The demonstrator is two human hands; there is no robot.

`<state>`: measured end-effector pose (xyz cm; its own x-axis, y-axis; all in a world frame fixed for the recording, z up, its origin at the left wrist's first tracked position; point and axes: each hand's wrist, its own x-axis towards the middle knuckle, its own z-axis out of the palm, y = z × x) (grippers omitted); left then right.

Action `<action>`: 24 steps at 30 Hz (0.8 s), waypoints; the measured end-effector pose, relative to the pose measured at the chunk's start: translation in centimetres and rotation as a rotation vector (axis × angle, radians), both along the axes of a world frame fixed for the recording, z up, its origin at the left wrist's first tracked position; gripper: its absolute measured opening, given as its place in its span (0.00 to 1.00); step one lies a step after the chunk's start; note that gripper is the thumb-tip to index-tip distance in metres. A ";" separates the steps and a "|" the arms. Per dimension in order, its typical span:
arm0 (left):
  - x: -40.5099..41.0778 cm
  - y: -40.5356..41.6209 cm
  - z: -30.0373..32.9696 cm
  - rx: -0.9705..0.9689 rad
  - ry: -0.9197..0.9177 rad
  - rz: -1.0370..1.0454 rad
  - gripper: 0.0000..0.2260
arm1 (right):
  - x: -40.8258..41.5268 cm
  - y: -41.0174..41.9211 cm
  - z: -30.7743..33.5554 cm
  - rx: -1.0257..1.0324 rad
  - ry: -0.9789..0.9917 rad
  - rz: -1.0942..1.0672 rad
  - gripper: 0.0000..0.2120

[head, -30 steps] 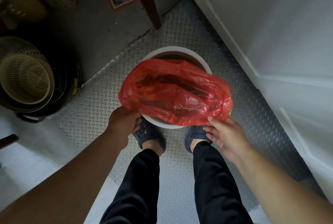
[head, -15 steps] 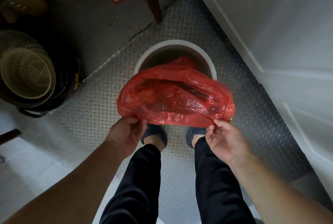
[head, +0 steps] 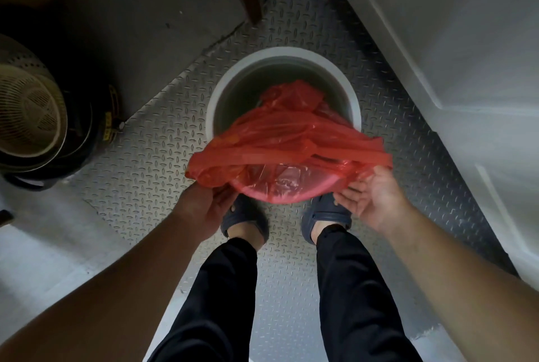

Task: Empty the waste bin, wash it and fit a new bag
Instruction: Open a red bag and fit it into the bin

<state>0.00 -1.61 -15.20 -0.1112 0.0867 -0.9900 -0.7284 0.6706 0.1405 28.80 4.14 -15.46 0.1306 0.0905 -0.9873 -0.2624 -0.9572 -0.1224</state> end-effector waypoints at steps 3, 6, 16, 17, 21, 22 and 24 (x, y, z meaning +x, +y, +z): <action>-1.3 0.9 0.4 0.000 0.017 -0.147 0.06 | 0.6 2.0 0.1 0.036 -0.087 0.272 0.10; -3.2 1.6 1.4 -0.026 0.148 -0.386 0.07 | 1.9 3.1 1.5 0.145 -0.127 0.441 0.08; -2.3 3.8 6.4 0.561 1.043 -1.429 0.29 | -0.5 4.2 6.7 0.937 -0.626 1.447 0.24; -1.8 4.6 6.4 0.549 1.048 -1.456 0.28 | -1.0 4.6 6.5 0.926 -0.642 1.454 0.21; -1.2 7.0 5.3 0.525 1.080 -1.470 0.13 | -2.6 6.5 5.7 0.904 -0.655 1.284 0.11; -1.4 7.4 5.1 0.539 1.071 -1.458 0.10 | -2.8 7.0 5.6 0.906 -0.646 1.261 0.11; -1.8 8.2 5.0 0.584 1.048 -1.440 0.10 | -3.2 8.0 5.4 0.918 -0.622 1.269 0.13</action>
